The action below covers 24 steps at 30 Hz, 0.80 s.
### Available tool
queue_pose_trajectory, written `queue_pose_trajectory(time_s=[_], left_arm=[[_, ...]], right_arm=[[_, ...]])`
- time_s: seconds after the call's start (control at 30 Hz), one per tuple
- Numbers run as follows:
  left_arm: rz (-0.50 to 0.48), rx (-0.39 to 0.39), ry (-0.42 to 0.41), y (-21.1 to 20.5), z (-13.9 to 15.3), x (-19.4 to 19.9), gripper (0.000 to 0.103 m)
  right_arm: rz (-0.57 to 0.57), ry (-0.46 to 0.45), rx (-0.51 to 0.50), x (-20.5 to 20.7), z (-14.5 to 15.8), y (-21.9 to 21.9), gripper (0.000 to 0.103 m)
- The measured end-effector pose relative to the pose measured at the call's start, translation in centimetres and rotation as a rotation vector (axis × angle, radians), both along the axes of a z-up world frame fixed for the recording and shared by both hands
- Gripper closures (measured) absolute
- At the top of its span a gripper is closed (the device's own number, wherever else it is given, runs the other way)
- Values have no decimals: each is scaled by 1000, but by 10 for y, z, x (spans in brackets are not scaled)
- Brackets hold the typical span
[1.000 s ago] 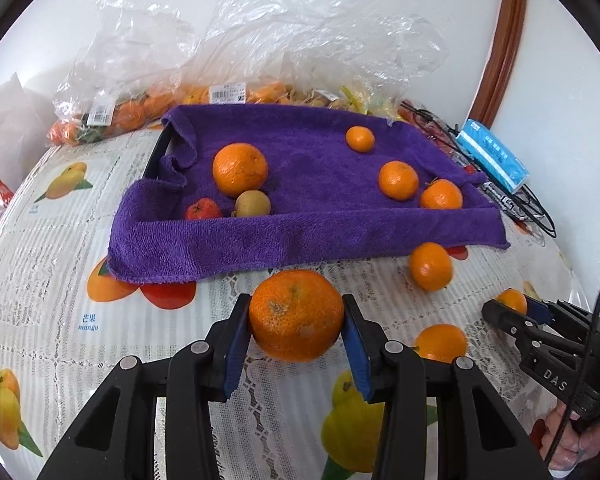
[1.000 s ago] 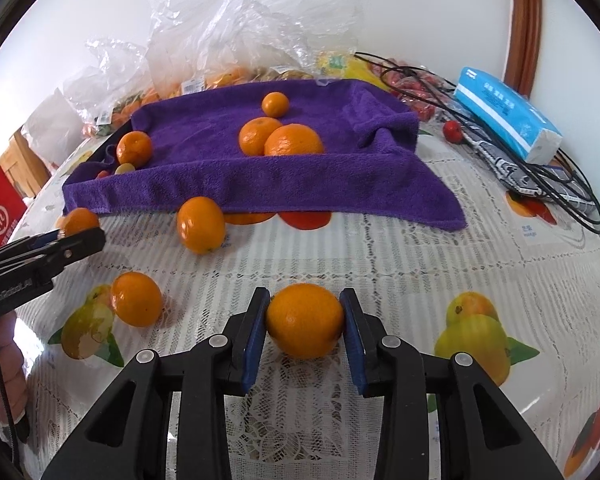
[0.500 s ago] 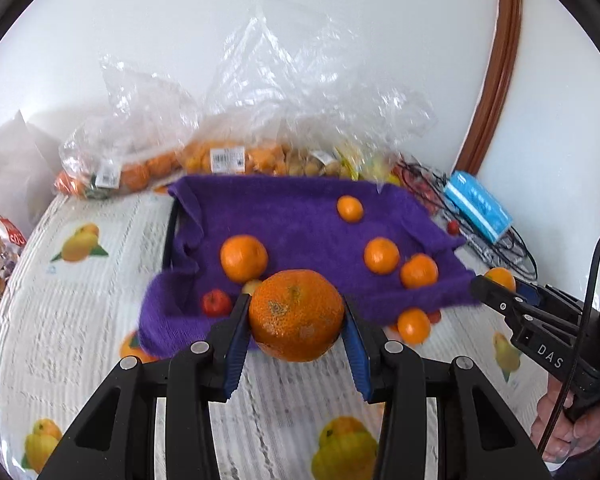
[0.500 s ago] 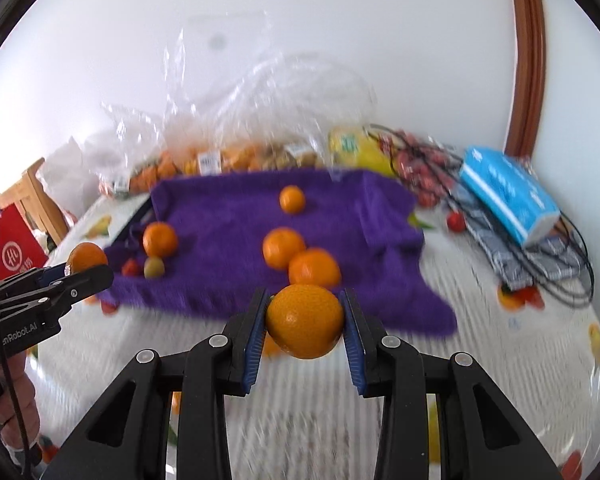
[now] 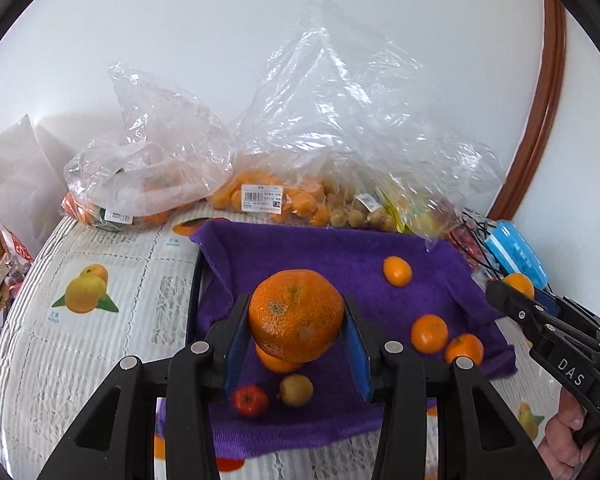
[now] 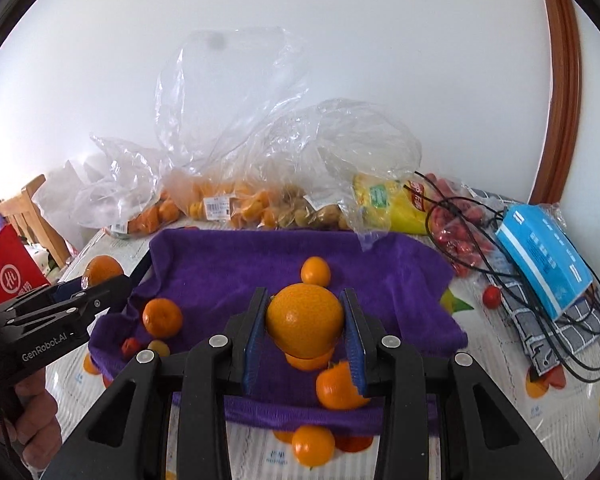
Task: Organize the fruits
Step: 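Carry both held oranges up over the purple towel, then lower both held oranges toward the towel surface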
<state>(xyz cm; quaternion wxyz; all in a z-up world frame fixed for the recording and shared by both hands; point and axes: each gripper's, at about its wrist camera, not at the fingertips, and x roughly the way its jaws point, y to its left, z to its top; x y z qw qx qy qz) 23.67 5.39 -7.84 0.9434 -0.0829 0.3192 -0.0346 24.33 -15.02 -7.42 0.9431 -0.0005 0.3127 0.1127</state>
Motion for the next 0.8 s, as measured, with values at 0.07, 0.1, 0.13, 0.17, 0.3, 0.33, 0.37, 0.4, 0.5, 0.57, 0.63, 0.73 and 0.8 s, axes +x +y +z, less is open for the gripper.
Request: queue_pose_trajectory(time_s=[0.07,0.1,0.13,0.17,0.3,0.33,0.37,0.4,0.5,0.57,0.63,0.73,0.8], left_arm=[[13,-11,-8,4,-4,4,62],[18,-15,-9,5,-7,4,62],[25,-20,-9,8,-12,5,62],[29,-23,-6,9,-15,6,62],[31,-13,14,11,-20,8,62],[29,-13,12,10,-21,8,62],[26,-11,10,10,-21,8,62],[21,-7,9,9,-22,8,62],[7,6,6,4,-24,7,62],[-1,12,9,1,-27,8,62],[-8,19,16,-3,-29,8,62],[-17,18,28,-5,-32,9,62],[-21,9,31,-5,-33,9,62]], right_arm=[[5,3,15,5,-5,0,67],[8,8,20,7,-9,-1,67],[10,15,25,9,-15,-2,67],[7,19,29,10,-20,-2,67],[1,49,17,16,-33,-5,67],[-3,49,16,16,-34,-6,67],[-3,49,20,16,-35,-7,67],[0,49,26,17,-35,-7,67],[11,49,38,18,-38,-5,67],[19,52,27,19,-41,-2,67],[26,62,16,20,-45,2,67],[32,82,-2,23,-51,6,67],[33,88,-19,24,-55,9,67]])
